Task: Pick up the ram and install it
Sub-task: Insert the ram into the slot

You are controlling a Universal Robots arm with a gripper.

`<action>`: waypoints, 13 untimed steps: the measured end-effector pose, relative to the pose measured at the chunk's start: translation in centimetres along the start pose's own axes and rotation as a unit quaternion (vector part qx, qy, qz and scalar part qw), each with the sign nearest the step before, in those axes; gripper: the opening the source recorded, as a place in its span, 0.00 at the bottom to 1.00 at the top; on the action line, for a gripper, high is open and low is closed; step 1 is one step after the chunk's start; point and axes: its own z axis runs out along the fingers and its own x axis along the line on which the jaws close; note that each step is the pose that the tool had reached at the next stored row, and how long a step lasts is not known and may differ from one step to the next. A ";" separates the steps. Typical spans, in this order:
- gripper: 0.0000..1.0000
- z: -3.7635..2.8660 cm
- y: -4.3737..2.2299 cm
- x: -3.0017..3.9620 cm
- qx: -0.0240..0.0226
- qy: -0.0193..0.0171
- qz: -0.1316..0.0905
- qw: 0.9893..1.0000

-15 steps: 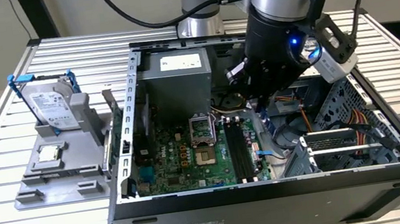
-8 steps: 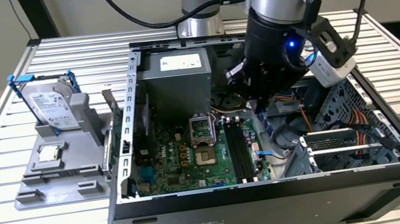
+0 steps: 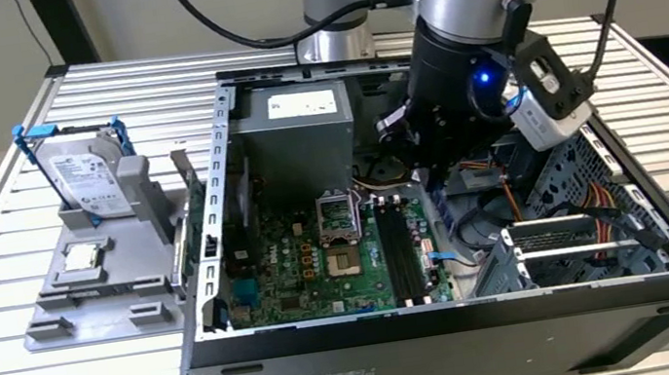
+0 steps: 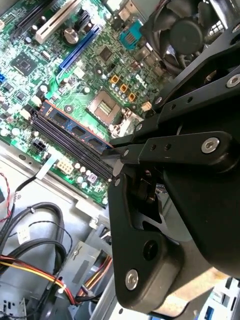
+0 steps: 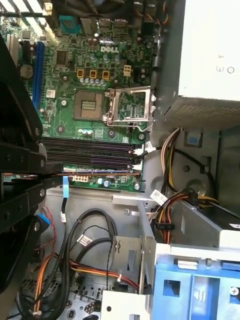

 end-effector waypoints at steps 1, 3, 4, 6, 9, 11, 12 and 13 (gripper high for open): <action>0.00 0.03 0.00 0.00 0.000 0.000 0.003 1.000; 0.00 0.04 0.00 0.00 0.000 0.000 0.008 1.000; 0.00 0.06 0.00 0.00 0.000 0.000 0.012 1.000; 0.00 0.11 0.00 0.00 0.000 0.000 0.026 1.000; 0.00 0.17 0.00 0.00 0.000 -0.001 0.047 0.999; 0.00 0.22 0.00 0.00 0.001 -0.001 0.056 0.998; 0.00 0.26 0.00 0.01 0.000 -0.001 0.059 0.998; 0.00 0.32 0.00 0.01 0.000 -0.001 0.060 0.998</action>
